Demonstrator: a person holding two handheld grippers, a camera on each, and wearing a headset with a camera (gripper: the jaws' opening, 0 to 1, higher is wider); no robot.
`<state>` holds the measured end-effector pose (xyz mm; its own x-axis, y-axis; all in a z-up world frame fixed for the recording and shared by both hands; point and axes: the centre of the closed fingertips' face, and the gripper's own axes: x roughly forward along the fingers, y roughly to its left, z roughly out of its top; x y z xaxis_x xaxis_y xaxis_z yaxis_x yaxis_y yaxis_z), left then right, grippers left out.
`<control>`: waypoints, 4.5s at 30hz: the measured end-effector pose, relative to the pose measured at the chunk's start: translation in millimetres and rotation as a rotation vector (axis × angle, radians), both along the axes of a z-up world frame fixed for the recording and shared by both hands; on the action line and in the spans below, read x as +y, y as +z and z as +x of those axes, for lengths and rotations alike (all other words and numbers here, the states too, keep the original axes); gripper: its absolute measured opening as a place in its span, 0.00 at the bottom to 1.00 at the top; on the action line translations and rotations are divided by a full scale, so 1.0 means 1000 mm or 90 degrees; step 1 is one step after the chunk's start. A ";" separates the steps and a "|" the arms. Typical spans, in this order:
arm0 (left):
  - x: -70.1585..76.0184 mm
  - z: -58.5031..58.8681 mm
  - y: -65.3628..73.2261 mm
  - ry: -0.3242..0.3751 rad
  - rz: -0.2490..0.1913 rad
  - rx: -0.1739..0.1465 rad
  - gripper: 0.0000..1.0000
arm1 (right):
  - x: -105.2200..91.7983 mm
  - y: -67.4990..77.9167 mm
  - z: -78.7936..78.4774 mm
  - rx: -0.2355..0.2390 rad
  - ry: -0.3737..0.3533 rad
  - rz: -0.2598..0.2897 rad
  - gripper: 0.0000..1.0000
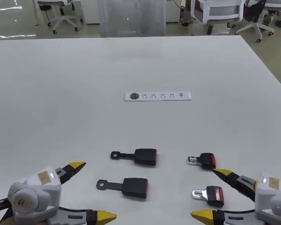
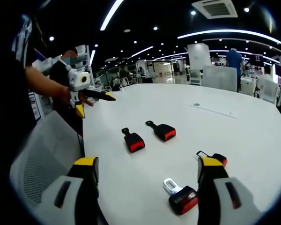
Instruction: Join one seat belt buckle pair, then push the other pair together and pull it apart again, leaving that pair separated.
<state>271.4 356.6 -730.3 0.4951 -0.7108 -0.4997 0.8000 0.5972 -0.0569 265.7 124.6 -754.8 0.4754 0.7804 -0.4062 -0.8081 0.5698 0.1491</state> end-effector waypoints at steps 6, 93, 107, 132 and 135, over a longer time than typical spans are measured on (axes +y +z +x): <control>-0.005 0.002 -0.007 -0.003 0.009 0.011 0.99 | -0.012 -0.009 -0.001 0.009 -0.002 -0.026 0.87; -0.063 0.044 -0.128 -0.354 0.216 0.059 0.44 | -0.061 -0.102 0.014 0.129 0.217 -0.256 0.47; -0.065 0.044 -0.129 -0.390 0.224 0.035 0.34 | -0.068 -0.103 0.017 0.092 0.243 -0.243 0.36; -0.064 0.037 -0.130 -0.390 0.247 0.051 0.34 | -0.051 -0.100 0.020 0.084 0.214 -0.194 0.35; -0.064 0.037 -0.130 -0.389 0.250 0.052 0.34 | -0.049 -0.100 0.020 0.079 0.211 -0.186 0.35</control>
